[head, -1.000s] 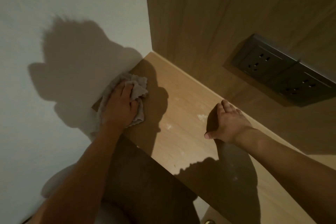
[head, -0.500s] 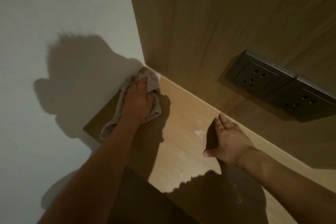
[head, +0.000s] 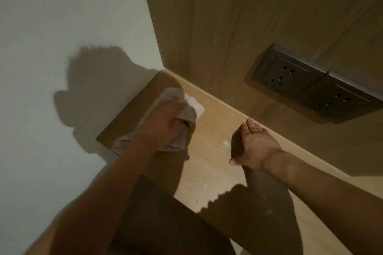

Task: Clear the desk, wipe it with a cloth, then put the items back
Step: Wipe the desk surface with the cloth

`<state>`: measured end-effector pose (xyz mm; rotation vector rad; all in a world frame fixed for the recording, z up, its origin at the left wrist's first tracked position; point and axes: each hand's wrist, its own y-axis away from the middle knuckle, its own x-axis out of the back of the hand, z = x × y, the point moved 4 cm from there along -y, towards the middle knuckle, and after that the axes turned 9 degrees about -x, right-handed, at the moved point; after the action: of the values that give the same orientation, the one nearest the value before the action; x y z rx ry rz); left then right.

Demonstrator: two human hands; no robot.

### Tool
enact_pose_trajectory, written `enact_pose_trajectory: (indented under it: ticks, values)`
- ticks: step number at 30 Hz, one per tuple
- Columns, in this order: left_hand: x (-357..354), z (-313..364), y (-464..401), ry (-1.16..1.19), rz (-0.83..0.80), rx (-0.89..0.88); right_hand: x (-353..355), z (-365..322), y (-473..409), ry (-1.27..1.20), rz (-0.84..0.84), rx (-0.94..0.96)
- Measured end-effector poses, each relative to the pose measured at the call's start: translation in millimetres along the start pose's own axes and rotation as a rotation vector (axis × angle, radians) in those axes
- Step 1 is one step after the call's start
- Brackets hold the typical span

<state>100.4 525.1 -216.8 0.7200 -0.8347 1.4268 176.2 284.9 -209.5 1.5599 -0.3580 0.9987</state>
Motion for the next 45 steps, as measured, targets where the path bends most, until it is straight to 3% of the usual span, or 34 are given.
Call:
enact_pose_trajectory:
  ticks: [4,7,11,15,16,20,22,24,26,28,31,33,36,37,41,45]
  values:
    - [3.6,-36.3,26.3,-0.081,0.016,0.127,-5.9,4.7,-1.7,-0.016,0.024,0.008]
    - [-31.4,1.4,30.3,-0.031,0.081,0.153,-5.6,7.2,-1.9,-0.019,0.045,0.011]
    - [-93.7,78.1,65.4,-0.028,0.040,0.041,-6.8,27.4,18.7,-0.125,0.175,0.014]
    - [-117.1,137.1,92.1,0.370,-0.002,0.083,-33.3,84.7,62.4,-0.246,0.211,-0.028]
    - [-110.4,137.0,87.4,0.378,0.011,0.058,-41.6,101.4,71.7,-0.235,0.206,-0.066]
    - [-55.8,72.2,69.1,0.150,0.277,0.220,-71.5,154.4,91.5,-0.130,0.055,-0.198]
    - [-51.8,50.8,66.5,-0.098,0.208,0.221,-85.0,164.4,96.4,-0.069,-0.038,-0.222]
    - [-77.5,63.8,71.5,-0.202,0.149,0.197,-99.1,166.4,100.0,-0.026,-0.088,-0.239]
    - [-112.7,104.8,75.9,-0.225,0.081,0.145,-105.5,166.2,99.3,-0.011,-0.091,-0.244]
    - [-142.1,150.8,81.7,-0.092,0.062,0.139,-103.0,164.2,101.3,-0.019,-0.113,-0.240]
    - [-155.4,192.0,89.5,0.271,0.147,0.255,-93.5,160.1,104.3,-0.018,-0.156,-0.252]
    - [-133.6,184.8,87.6,0.441,0.303,0.368,-89.7,156.0,104.2,-0.008,-0.183,-0.255]
    - [-75.6,128.2,70.3,0.302,0.553,0.489,-88.3,153.7,102.1,-0.004,-0.206,-0.273]
    - [-60.1,104.4,61.0,0.217,0.546,0.484,-88.7,153.7,100.6,-0.005,-0.209,-0.275]
    - [-52.6,43.5,6.7,0.008,0.266,0.405,-96.2,157.6,94.6,-0.007,-0.197,-0.270]
    - [-78.7,67.4,-31.9,0.015,0.225,0.285,-99.3,158.0,86.3,0.009,-0.215,-0.285]
